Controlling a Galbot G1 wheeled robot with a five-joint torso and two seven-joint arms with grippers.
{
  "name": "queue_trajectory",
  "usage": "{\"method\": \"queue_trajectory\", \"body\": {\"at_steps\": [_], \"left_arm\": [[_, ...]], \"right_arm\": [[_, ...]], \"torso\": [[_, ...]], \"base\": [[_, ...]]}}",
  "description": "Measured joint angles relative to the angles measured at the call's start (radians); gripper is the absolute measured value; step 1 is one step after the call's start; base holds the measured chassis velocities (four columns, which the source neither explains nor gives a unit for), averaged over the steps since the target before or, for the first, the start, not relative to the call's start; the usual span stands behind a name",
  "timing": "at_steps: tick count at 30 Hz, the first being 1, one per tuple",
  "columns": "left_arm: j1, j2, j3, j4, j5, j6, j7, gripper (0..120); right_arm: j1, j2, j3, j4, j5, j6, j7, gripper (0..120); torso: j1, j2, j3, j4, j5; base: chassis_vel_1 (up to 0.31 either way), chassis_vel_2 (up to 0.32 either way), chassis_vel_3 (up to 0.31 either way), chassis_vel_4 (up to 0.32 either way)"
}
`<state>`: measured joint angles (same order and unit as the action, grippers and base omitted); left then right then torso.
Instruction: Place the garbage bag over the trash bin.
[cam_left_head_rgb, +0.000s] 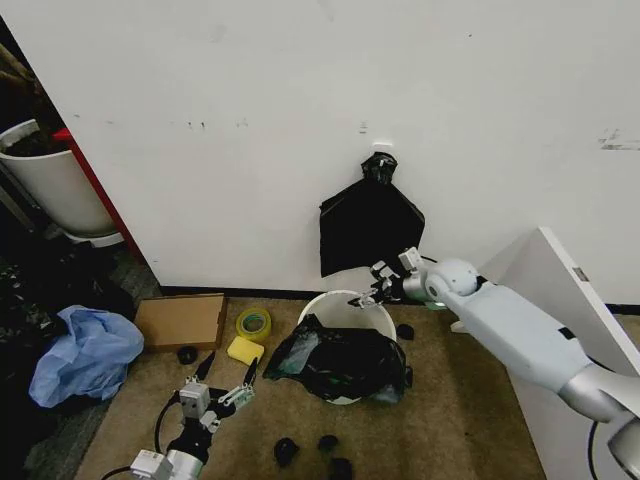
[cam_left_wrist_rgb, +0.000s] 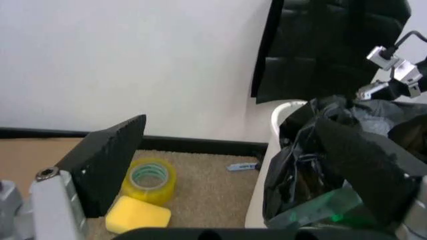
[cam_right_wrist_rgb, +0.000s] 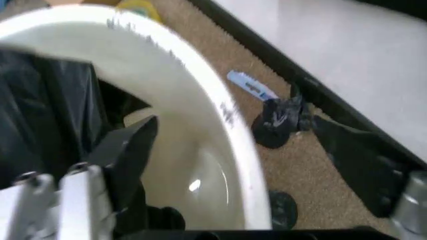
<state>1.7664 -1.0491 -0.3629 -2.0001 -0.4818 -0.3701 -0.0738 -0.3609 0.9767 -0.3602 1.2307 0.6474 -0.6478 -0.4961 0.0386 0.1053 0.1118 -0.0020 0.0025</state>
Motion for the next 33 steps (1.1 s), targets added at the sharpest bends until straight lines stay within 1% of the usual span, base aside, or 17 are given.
{"method": "queue_trajectory", "body": {"at_steps": [3, 4, 5, 10, 11, 12, 13, 14, 19, 20, 21, 23, 27, 28, 30, 31, 33], "left_arm": [[-0.004, -0.012, 0.010, 0.005, 0.000, -0.003, 0.000, 100], [-0.006, -0.013, 0.011, 0.005, 0.000, -0.003, 0.000, 100], [-0.006, -0.013, 0.011, 0.005, 0.000, -0.003, 0.000, 100], [-0.009, -0.013, 0.015, 0.004, -0.002, -0.003, 0.000, 100], [-0.008, -0.013, 0.015, 0.003, -0.003, -0.003, 0.000, 100], [-0.008, -0.013, 0.015, 0.003, -0.003, -0.003, 0.000, 100], [-0.007, -0.012, 0.015, 0.003, -0.003, -0.003, 0.000, 100], [-0.006, -0.012, 0.016, 0.004, -0.003, -0.003, 0.000, 100], [-0.003, -0.016, 0.017, 0.000, -0.004, -0.003, 0.000, 100], [-0.003, -0.016, 0.017, 0.000, -0.004, -0.003, 0.000, 100], [-0.003, -0.016, 0.017, 0.000, -0.004, -0.003, 0.000, 100], [-0.005, -0.017, 0.019, -0.001, -0.004, -0.003, 0.000, 100], [-0.013, -0.022, 0.025, -0.006, -0.007, 0.005, -0.001, 100], [-0.013, -0.022, 0.025, -0.006, -0.007, 0.005, -0.001, 100], [-0.016, -0.021, 0.026, -0.011, -0.011, 0.010, -0.002, 100], [-0.017, -0.019, 0.026, -0.013, -0.014, 0.011, -0.003, 100], [-0.017, -0.011, 0.025, -0.019, -0.023, 0.016, -0.005, 100]], "right_arm": [[0.004, 0.001, -0.013, -0.003, -0.011, 0.006, -0.018, 69], [0.006, 0.003, -0.016, -0.006, -0.012, 0.007, -0.020, 66], [0.006, 0.003, -0.016, -0.006, -0.012, 0.007, -0.020, 66], [0.018, 0.009, -0.026, -0.023, -0.014, 0.012, -0.029, 46], [0.018, 0.010, -0.029, -0.023, -0.015, 0.013, -0.031, 39], [0.018, 0.010, -0.029, -0.023, -0.015, 0.013, -0.031, 39], [0.018, 0.010, -0.030, -0.025, -0.016, 0.013, -0.032, 34], [0.017, 0.012, -0.030, -0.027, -0.018, 0.014, -0.032, 32], [0.003, 0.019, -0.008, -0.039, -0.020, 0.018, -0.032, 11], [0.003, 0.019, -0.008, -0.039, -0.020, 0.018, -0.032, 11], [-0.001, 0.017, -0.003, -0.035, -0.015, 0.017, -0.031, 7], [-0.016, 0.014, 0.012, -0.022, 0.001, 0.010, -0.019, 3], [-0.068, 0.005, 0.066, 0.022, 0.060, -0.017, 0.072, 2], [-0.068, 0.005, 0.066, 0.022, 0.060, -0.017, 0.072, 2], [-0.104, -0.011, 0.108, 0.052, 0.104, -0.027, 0.125, 2], [-0.120, -0.020, 0.128, 0.068, 0.127, -0.032, 0.152, 2], [-0.178, -0.049, 0.203, 0.133, 0.216, -0.052, 0.263, 2]], "torso": [[0.000, 0.000, 0.000, -0.0001, 0.0000], [0.000, 0.000, 0.000, -0.0001, 0.0000], [0.000, 0.000, 0.000, -0.0001, 0.0000], [0.000, 0.000, 0.000, 0.0000, 0.0002], [0.000, 0.000, 0.000, -0.0001, 0.0001], [0.000, 0.000, 0.000, -0.0001, 0.0001], [0.000, 0.000, 0.000, -0.0001, 0.0002], [0.000, 0.000, 0.000, 0.0000, 0.0002], [0.000, 0.000, 0.000, 0.0000, 0.0002], [0.000, 0.000, 0.000, 0.0000, 0.0002], [0.000, 0.000, 0.000, 0.0001, 0.0001], [0.000, 0.000, 0.000, 0.0000, 0.0003], [0.000, 0.000, 0.000, 0.0003, 0.0004], [0.000, 0.000, 0.000, 0.0003, 0.0004], [0.000, 0.000, 0.000, 0.0004, 0.0003], [0.000, 0.000, 0.000, 0.0000, 0.0003], [0.000, 0.000, 0.000, -0.0001, 0.0002]], "base": [[0.000, 0.000, 0.000, 0.000], [0.000, 0.000, 0.000, 0.000], [0.000, 0.000, 0.000, 0.000], [0.000, 0.000, 0.000, 0.000], [0.000, 0.000, 0.000, 0.000], [0.000, 0.000, 0.000, 0.000], [0.000, 0.000, 0.000, 0.000], [0.000, 0.000, 0.000, 0.000], [0.000, 0.000, 0.000, 0.000], [0.000, 0.000, 0.000, 0.000], [0.000, 0.000, 0.000, 0.000], [0.000, 0.000, 0.000, 0.000], [0.000, 0.000, 0.000, 0.000], [0.000, 0.000, 0.000, 0.000], [0.000, 0.000, 0.000, 0.000], [0.000, 0.000, 0.000, 0.000], [0.000, 0.000, 0.000, 0.000]]}}
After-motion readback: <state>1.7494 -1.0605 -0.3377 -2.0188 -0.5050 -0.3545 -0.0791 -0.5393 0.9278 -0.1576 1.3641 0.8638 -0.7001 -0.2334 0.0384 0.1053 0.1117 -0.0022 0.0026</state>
